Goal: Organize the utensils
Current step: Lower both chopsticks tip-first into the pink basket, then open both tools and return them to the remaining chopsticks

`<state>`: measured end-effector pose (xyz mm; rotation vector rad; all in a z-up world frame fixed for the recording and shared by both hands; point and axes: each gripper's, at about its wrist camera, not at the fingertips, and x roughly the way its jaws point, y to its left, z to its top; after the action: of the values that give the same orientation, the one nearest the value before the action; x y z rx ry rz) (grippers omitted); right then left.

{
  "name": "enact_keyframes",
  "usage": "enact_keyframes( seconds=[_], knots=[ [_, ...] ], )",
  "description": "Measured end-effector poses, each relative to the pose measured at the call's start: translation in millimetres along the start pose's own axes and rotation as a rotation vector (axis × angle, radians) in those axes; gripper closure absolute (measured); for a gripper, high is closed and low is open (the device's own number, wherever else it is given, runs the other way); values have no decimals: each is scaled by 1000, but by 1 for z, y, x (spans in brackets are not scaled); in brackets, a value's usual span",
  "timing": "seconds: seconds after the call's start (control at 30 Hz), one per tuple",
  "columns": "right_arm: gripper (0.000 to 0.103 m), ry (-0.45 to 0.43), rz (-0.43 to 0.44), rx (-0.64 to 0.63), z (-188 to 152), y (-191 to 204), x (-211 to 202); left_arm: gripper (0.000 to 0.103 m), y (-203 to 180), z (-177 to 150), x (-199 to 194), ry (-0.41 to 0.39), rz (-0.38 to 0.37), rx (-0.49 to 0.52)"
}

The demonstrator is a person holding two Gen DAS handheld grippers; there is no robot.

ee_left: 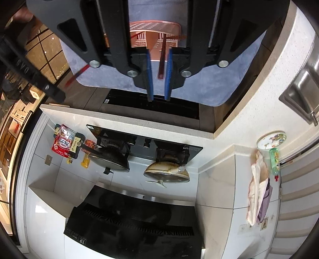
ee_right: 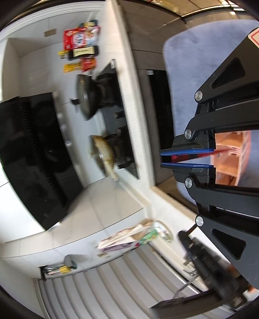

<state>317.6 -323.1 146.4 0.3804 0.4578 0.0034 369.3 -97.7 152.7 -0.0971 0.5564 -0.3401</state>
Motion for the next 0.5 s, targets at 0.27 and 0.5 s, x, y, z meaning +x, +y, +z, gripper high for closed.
enact_keyframes(
  seconds=[0.27,0.5],
  knots=[
    [74,-21,-24,-6,-11,-6,-45,50,7,-5,-44,-62,39,-14],
    [68,51,-43,-52,-62,-9,-98,39,11,-41,-104,-77,76,29]
  ],
)
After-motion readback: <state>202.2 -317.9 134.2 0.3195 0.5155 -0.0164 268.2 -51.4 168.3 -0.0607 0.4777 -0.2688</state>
